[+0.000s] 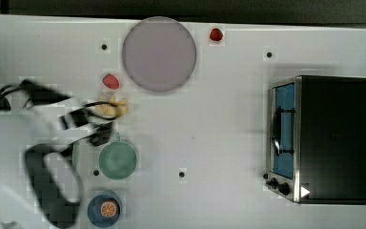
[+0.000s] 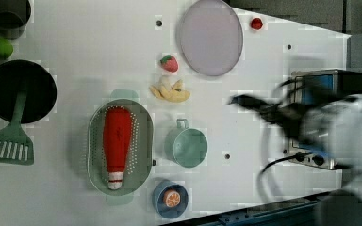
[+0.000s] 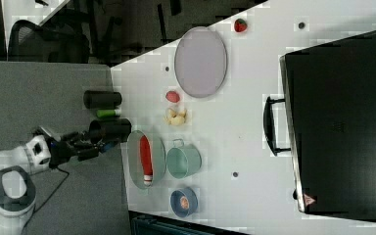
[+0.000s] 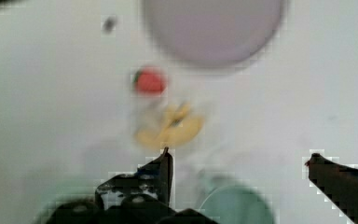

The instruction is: Pick Ketchup from the table and place it in strainer.

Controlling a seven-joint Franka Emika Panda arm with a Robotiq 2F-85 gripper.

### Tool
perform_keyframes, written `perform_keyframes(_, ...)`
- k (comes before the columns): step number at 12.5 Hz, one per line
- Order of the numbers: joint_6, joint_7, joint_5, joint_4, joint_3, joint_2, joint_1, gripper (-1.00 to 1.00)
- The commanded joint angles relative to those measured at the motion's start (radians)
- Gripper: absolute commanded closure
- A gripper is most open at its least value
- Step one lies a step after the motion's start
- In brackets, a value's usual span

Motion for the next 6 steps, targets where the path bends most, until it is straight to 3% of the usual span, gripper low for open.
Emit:
perform_keyframes(1,-0.084,0.021,0.044,0.009,-0.152,-0.064,-0.084,-1.00)
perform_keyframes(3,-0.154,0.012,0.162,0.024,-0.245,-0.094,-0.085,-1.00)
perform_keyframes(6,-0.234,-0.156,0.181,0.091,-0.342,-0.102,-0.085,-1.00)
